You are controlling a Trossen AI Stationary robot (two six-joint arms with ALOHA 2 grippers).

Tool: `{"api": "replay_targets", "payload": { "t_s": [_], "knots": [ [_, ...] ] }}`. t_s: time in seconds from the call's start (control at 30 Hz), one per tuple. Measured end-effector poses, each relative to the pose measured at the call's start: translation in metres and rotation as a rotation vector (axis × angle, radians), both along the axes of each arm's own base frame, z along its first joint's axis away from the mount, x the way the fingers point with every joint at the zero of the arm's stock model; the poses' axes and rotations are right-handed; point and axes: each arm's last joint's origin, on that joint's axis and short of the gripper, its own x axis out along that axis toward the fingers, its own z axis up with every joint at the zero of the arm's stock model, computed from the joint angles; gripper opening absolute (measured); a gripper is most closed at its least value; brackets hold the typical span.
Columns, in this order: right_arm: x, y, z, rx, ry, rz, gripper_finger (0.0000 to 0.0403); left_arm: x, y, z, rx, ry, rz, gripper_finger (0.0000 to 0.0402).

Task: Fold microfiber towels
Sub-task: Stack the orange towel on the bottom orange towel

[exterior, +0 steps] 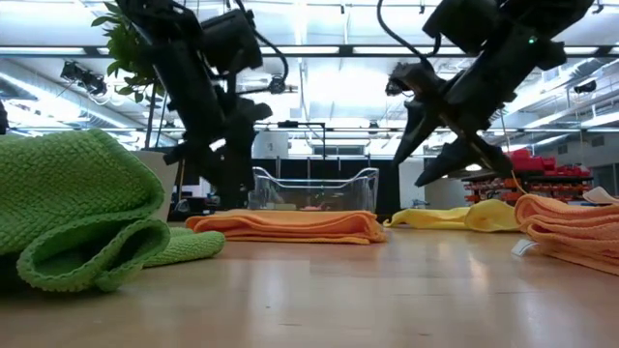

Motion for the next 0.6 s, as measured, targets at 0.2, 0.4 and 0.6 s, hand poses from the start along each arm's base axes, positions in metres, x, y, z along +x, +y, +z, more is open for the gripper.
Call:
{"api": "replay_targets", "payload": {
  "t_s": [0.2, 0.4, 0.6],
  "knots": [
    [0.0, 0.011, -0.001, 0.012, -0.018, -0.011, 0.0218, -0.009, -0.002, 0.023, -0.023, -0.064, -0.024, 0.0282],
    [0.003, 0.016, 0.0, 0.009, -0.049, -0.026, 0.0224, -0.022, -0.005, 0.043, -0.071, -0.111, -0.055, 0.0318],
    [0.011, 0.015, -0.006, -0.016, -0.086, -0.061, 0.0224, -0.035, -0.007, 0.039, -0.069, -0.04, -0.075, 0.032]
  ]
}}
